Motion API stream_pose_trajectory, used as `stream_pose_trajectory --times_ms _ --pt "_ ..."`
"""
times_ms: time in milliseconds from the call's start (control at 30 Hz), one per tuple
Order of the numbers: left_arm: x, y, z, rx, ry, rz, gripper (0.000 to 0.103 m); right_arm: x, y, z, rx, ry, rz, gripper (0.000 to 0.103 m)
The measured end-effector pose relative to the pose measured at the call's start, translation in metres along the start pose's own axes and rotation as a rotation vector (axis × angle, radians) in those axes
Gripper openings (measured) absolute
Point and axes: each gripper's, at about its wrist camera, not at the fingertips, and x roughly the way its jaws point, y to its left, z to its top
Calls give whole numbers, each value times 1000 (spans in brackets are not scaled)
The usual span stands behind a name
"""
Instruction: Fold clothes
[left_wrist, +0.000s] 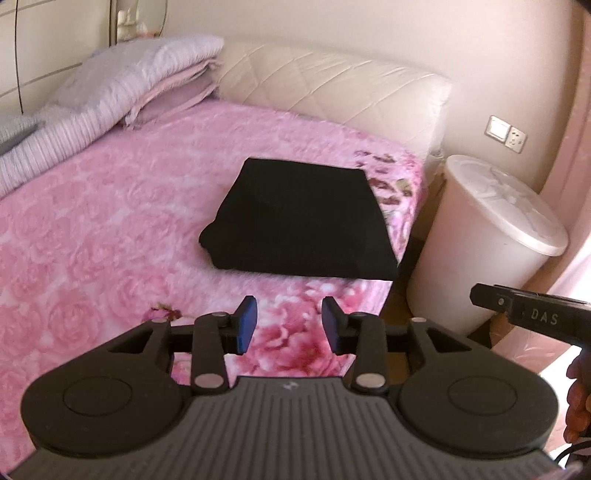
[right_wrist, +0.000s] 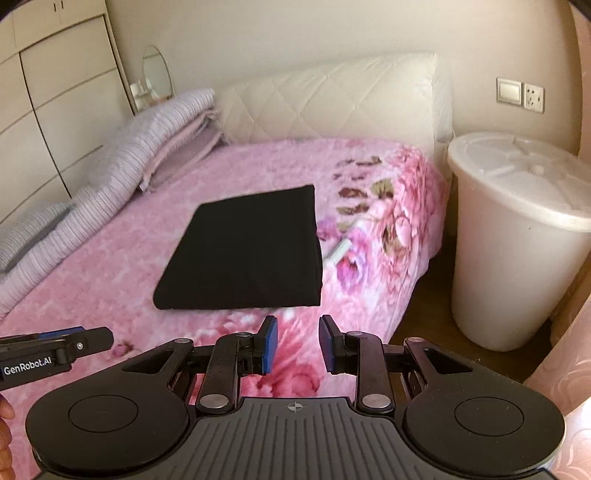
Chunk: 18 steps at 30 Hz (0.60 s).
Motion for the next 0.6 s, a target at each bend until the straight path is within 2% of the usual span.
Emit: stream_pose_trajectory --times_ms 267,600 --pt "-23 -19 -5 47 -33 -14 37 -24 -2 -3 6 -29 1 29" --pt "-6 -19 -8 47 8 -8 38 -10 -9 -5 18 14 -2 29"
